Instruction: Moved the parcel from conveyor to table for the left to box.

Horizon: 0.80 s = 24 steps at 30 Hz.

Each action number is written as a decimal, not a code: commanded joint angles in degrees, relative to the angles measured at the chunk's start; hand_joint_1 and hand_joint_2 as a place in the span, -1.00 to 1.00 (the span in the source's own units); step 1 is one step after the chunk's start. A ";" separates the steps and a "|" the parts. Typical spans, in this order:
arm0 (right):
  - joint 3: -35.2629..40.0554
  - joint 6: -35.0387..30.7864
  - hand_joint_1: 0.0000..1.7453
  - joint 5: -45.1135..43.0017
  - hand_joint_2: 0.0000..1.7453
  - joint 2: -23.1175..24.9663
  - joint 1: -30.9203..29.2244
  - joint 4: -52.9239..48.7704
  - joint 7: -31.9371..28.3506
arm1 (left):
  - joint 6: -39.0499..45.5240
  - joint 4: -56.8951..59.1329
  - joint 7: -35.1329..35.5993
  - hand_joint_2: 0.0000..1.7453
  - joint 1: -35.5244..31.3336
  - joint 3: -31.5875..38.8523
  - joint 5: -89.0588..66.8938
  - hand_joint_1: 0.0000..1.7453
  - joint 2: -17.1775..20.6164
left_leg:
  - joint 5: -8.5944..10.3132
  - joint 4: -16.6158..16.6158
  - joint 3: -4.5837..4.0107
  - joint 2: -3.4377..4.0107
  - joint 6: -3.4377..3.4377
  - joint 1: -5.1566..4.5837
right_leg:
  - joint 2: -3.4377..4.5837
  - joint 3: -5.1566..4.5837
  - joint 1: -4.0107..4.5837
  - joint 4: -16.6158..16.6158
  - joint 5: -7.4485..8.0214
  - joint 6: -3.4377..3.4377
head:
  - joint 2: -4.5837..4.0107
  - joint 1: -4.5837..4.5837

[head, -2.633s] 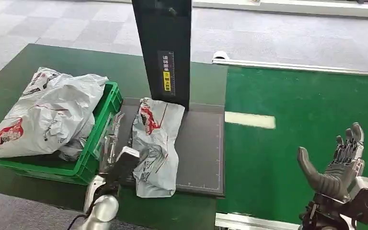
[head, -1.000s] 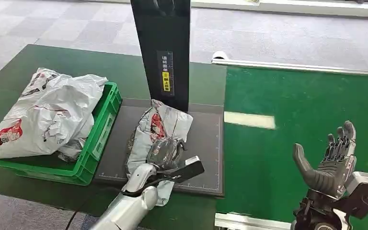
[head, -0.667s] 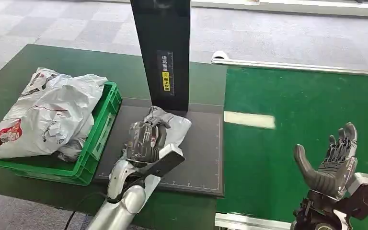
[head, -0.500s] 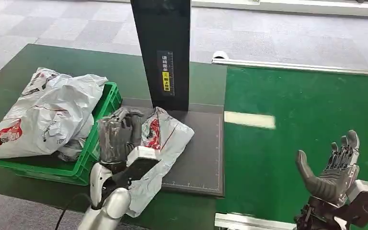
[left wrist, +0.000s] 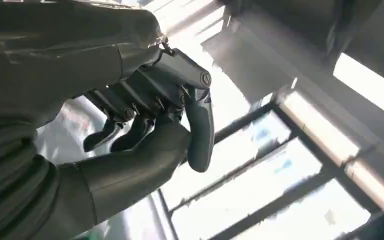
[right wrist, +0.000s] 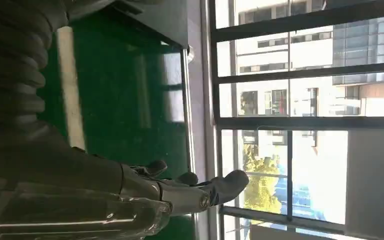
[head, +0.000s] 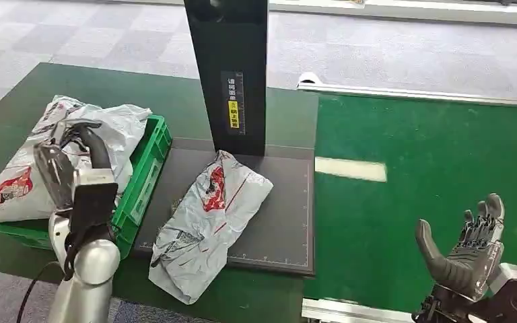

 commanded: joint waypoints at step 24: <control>1.02 2.51 -1.00 1.20 1.00 -2.06 -8.26 10.17 2.15 | -20.92 40.64 8.85 1.00 -4.68 -7.19 -8.11 -1.00 1.16 | 0.01 -0.10 0.02 0.21 0.03 -0.04 | 0.21 -0.04 -0.03 -0.08 0.07 0.00 | 0.00 0.00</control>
